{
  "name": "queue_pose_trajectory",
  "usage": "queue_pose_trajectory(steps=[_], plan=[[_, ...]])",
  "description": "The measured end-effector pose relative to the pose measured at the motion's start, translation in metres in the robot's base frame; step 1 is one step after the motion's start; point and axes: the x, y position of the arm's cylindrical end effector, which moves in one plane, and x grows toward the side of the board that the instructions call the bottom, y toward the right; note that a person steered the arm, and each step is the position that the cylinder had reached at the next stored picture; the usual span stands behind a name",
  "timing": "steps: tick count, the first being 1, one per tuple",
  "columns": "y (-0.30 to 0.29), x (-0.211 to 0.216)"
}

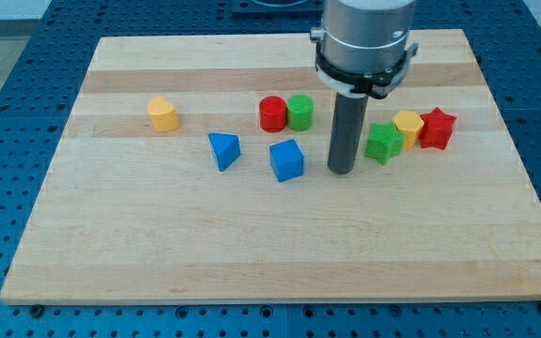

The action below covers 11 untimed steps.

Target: Place the blue cube to the left of green star

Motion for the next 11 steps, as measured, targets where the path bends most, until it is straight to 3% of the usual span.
queue_pose_trajectory(steps=[4, 8, 11], plan=[[-0.119, 0.034], [-0.120, 0.005], [-0.055, 0.005]])
